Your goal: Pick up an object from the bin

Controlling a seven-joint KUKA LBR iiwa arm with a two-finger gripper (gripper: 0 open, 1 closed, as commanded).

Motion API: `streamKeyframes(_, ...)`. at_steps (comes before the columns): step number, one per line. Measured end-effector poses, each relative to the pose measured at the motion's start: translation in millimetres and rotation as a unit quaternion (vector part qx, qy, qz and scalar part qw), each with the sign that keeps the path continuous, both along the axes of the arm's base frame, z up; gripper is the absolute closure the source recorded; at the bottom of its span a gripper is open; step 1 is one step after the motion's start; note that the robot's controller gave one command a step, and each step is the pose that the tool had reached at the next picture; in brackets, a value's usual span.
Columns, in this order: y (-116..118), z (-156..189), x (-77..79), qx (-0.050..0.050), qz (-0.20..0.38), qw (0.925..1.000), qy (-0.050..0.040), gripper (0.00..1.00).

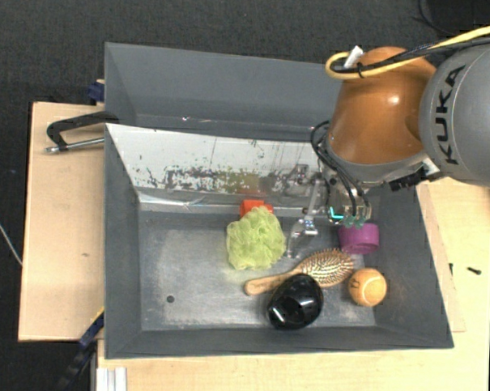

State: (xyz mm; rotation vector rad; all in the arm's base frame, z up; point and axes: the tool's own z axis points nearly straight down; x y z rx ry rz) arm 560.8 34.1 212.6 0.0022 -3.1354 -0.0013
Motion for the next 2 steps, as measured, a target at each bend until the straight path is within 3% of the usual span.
streamKeyframes(1,-0.2,4.0,1.6,0.000,0.000,1.0000,-0.0040,0.00)
streamKeyframes(2,7.5,-55.3,-3.2,0.000,0.039,0.9992,-0.0057,0.00)
